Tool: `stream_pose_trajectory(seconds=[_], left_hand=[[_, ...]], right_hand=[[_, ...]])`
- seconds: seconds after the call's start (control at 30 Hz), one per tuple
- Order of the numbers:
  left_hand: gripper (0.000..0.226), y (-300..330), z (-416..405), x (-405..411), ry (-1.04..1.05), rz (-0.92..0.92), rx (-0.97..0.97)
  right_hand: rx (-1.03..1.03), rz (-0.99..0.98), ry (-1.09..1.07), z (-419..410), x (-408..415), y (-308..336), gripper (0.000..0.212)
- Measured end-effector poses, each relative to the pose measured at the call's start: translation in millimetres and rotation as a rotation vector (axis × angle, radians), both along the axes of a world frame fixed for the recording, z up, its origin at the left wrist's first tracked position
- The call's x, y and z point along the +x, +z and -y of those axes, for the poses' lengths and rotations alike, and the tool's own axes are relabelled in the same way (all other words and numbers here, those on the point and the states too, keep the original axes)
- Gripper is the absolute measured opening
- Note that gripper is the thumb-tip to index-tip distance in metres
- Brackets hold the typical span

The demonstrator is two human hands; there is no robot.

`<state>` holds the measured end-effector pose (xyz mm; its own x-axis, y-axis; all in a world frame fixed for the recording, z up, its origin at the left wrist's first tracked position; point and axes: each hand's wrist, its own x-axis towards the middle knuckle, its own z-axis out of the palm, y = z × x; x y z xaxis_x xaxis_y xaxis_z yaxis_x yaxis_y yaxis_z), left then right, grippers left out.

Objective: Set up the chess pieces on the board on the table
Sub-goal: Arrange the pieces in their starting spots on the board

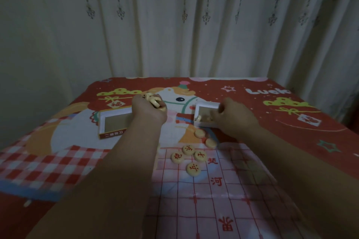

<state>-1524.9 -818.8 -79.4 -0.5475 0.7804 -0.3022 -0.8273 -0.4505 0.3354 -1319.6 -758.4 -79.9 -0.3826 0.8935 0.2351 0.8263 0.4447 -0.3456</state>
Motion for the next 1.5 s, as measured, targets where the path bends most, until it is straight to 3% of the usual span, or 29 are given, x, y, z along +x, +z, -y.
stream_pose_trajectory(seconds=[0.17, 0.33, 0.53, 0.73, 0.83, 0.9, 1.0, 1.1, 1.23, 1.33, 1.5], left_hand=[[0.028, 1.5, 23.9, -13.4, 0.017, -0.025, -0.012], [0.024, -5.3, 46.2, -23.0, 0.07, -0.005, -0.033], [0.042, -6.2, 69.5, -19.2, 0.073, -0.028, -0.021], [0.03, -5.5, 80.9, -19.1, 0.083, -0.054, -0.062], [0.029, -6.4, 86.1, -19.4, 0.047, -0.058, -0.014], [0.03, -6.3, 90.7, -19.7, 0.047, -0.054, -0.007], [0.034, -5.3, 99.5, -15.9, 0.024, 0.001, 0.083], [0.031, -7.0, 110.8, -7.4, 0.052, -0.038, 0.016], [0.028, -10.8, 130.8, 3.5, 0.082, -0.062, -0.062], [0.027, -17.6, 146.9, 7.5, 0.05, -0.052, -0.054], [0.02, -28.8, 170.2, 14.1, -0.014, -0.069, 0.009]], right_hand=[[0.009, 0.304, 0.275, 38.0, -18.4, -8.1, 0.035], [-0.027, 0.311, 0.265, 28.2, -26.9, -27.5, 0.04], [0.029, 0.36, 0.267, 26.4, -34.6, -30.5, 0.031], [-0.008, 0.375, 0.271, 28.8, -35.3, -19.6, 0.026], [-0.156, 0.076, 0.216, 28.1, -25.8, -9.2, 0.027], [-0.358, -0.32, 0.181, 31.1, -15.2, 1.2, 0.031], [-0.853, -1.027, 0.184, 46.0, 0.2, 12.2, 0.023], [-1.142, -1.404, 0.174, 64.5, 8.9, 7.9, 0.022], [-1.358, -1.542, 0.173, 87.2, 19.8, -4.6, 0.03], [-1.384, -1.532, 0.132, 104.1, 27.1, -11.2, 0.039], [-1.379, -1.526, 0.129, 130.0, 39.9, -10.6, 0.034]])
